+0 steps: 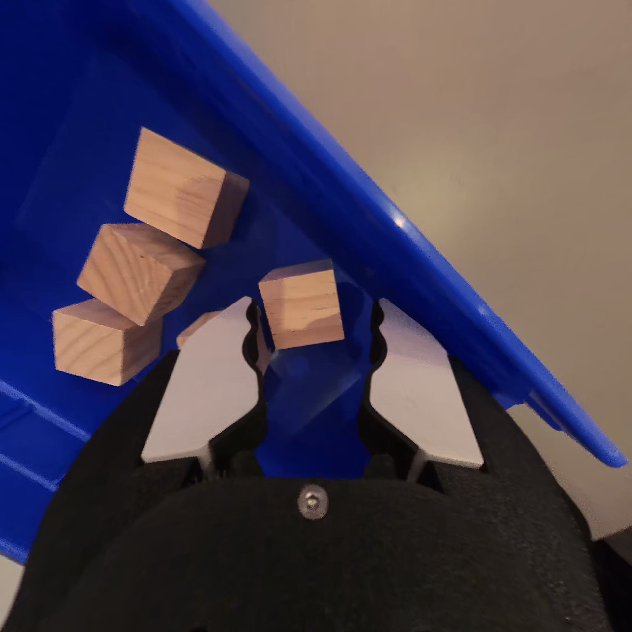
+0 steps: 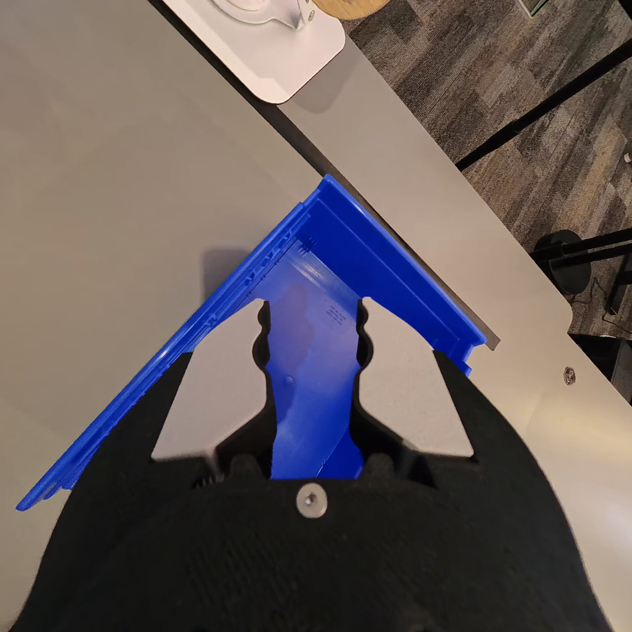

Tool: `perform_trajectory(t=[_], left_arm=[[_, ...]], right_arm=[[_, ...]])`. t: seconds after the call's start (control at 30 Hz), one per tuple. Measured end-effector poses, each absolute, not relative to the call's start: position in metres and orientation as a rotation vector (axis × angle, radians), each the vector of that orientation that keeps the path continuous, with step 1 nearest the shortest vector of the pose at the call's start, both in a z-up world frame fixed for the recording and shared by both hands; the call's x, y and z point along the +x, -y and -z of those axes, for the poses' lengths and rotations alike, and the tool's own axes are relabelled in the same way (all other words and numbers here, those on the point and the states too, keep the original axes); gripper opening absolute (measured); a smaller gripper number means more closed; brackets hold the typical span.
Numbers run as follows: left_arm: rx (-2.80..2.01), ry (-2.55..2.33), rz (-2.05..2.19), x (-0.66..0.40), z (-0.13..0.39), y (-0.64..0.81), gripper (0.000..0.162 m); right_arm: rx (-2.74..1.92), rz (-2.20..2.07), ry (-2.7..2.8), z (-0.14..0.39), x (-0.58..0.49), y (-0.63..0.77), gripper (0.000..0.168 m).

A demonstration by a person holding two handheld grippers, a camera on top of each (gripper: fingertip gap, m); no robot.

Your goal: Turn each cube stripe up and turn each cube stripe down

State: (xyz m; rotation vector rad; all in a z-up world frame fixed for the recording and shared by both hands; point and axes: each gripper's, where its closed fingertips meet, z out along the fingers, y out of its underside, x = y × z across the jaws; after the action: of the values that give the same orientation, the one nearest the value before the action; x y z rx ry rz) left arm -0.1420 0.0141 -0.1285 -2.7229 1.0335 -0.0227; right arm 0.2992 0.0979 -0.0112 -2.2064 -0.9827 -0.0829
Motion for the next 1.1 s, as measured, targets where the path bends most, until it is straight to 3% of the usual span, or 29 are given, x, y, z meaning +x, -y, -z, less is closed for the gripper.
perform_trajectory(t=[0.2,0.4,0.5,0.63,0.83,1.1], left_arm=[[-2.715,-1.089,-0.151,-0.148,0.141,-0.021,0.046],[-2.723,-1.102,-0.192,-0.151,0.134,-0.018,0.046],[-2.677,-1.074,-0.216,-0.155,0.111,-0.021,0.046],[-2.494,-0.954,-0.185,-0.15,0.041,-0.035,0.045],[-2.031,-0.809,0.587,-0.041,-0.079,-0.021,0.045],[-1.619,-0.971,1.365,0.085,-0.149,0.045,0.045]], right_arm=[[-2.192,0.073,0.991,0.008,0.298,-0.096,0.049],[-2.185,0.071,0.989,0.005,0.301,-0.095,0.049],[-2.171,0.084,0.97,-0.001,0.304,-0.096,0.049],[-2.056,0.118,0.958,-0.025,0.293,-0.096,0.048],[-1.34,-0.088,1.056,-0.117,0.179,-0.044,0.056],[-0.829,-0.169,1.153,-0.134,0.101,0.045,0.061]])
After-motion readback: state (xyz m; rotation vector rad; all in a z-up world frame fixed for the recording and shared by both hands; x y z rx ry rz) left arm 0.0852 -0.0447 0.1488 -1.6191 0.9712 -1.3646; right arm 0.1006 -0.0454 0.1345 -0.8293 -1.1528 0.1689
